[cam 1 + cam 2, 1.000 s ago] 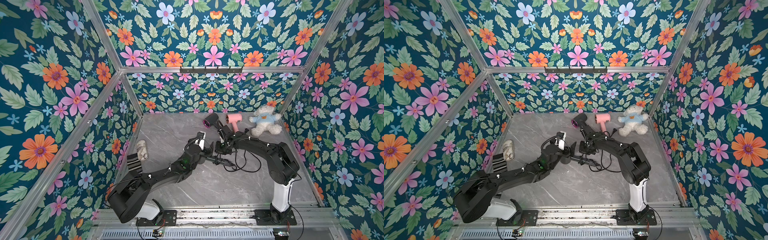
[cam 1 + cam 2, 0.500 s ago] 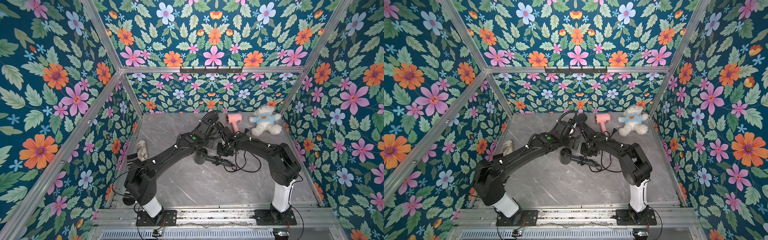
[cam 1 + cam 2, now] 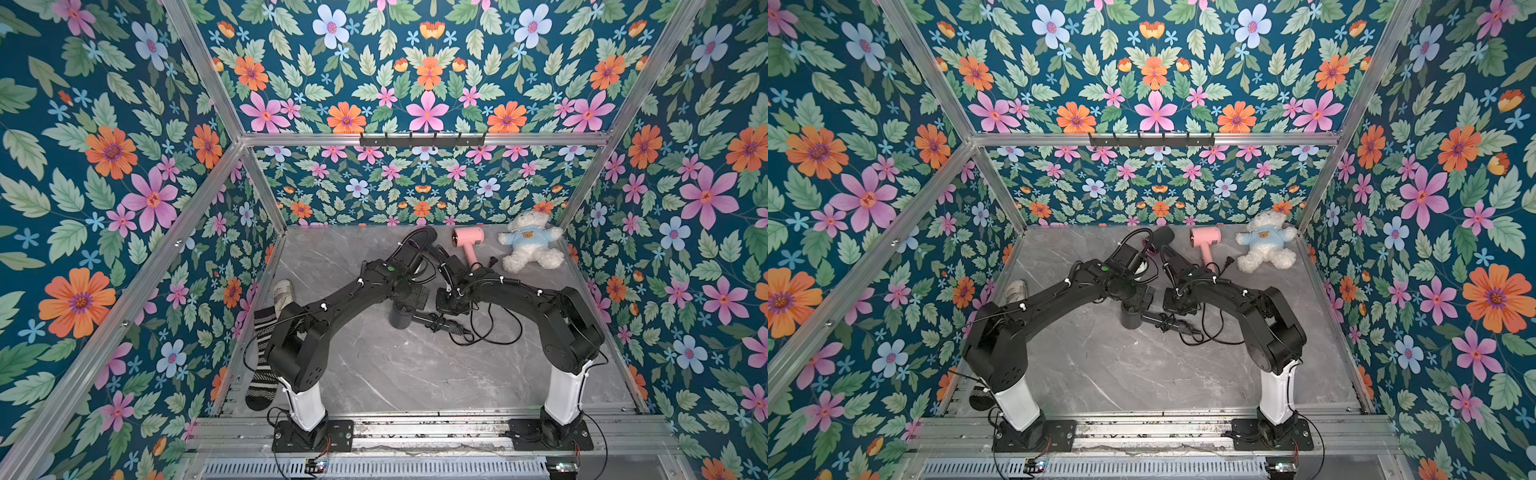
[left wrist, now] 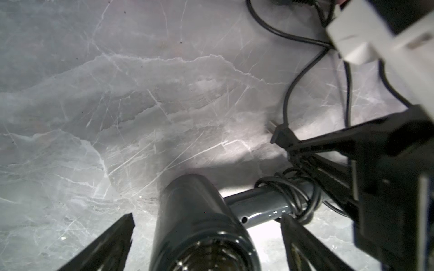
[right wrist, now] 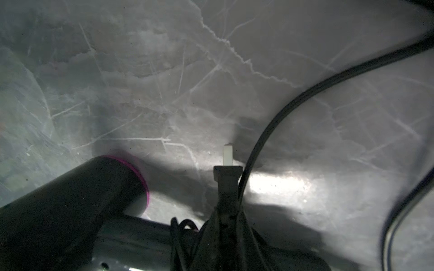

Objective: Wrap the cord around the hair dryer
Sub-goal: Adjust the hair dryer at the center of the board.

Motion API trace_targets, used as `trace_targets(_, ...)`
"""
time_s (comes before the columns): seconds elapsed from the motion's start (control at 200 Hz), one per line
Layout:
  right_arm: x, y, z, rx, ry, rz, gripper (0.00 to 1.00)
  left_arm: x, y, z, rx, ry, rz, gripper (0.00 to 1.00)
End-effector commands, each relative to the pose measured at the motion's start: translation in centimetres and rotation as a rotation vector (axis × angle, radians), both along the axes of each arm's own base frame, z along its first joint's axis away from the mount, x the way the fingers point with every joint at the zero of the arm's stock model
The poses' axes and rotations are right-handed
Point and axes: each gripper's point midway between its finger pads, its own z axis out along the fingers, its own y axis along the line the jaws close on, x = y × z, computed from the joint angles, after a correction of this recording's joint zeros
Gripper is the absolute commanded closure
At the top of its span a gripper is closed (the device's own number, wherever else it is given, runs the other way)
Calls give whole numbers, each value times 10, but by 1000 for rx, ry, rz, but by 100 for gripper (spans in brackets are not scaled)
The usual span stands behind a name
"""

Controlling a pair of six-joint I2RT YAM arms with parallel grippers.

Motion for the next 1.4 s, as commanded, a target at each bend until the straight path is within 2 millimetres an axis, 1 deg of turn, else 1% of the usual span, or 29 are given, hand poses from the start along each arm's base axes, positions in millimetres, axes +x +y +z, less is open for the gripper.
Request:
trace_targets(0.0, -2, -6, 1, -34, -5, -2, 100, -4, 9, -5, 43, 26, 0, 1)
trace_targets(0.18, -2, -4, -1, -33, -3, -3, 100, -10, 12, -19, 78, 71, -14, 1)
trace_targets(0.395, -2, -4, -2, -35, -2, -4, 100, -12, 17, -33, 122, 99, -17, 2)
trace_targets(0.475, -2, -4, -2, -34, -4, -4, 100, -12, 17, -35, 125, 102, -17, 10)
trace_targets(0.645, -2, -3, -2, -29, -3, -5, 100, -11, 16, -34, 115, 94, -7, 30)
trace_targets(0.72, -1, -1, 1, -25, -6, -2, 100, -11, 16, -34, 112, 92, -4, 35)
trace_targets(0.8, 0, 1, 2, -21, -10, 2, 100, -11, 17, -35, 113, 93, 0, 43)
trace_targets(0.935, 5, 11, 14, 19, -25, 12, 100, -9, 19, -31, 115, 76, 16, 62)
trace_targets(1.05, 13, 28, 30, 101, -57, 30, 100, -4, 25, -24, 118, 37, 50, 77)
trace_targets(1.19, 23, 48, 46, 204, -86, 50, 100, -1, 33, -13, 112, -19, 90, 88)
trace_targets(1.3, 27, 54, 52, 235, -96, 49, 100, 2, 39, -7, 95, -72, 121, 98)
trace_targets(1.33, 27, 56, 53, 245, -100, 50, 100, 2, 39, -5, 86, -86, 128, 100)
trace_targets(1.395, 28, 57, 54, 255, -104, 45, 100, 2, 40, -4, 59, -121, 141, 100)
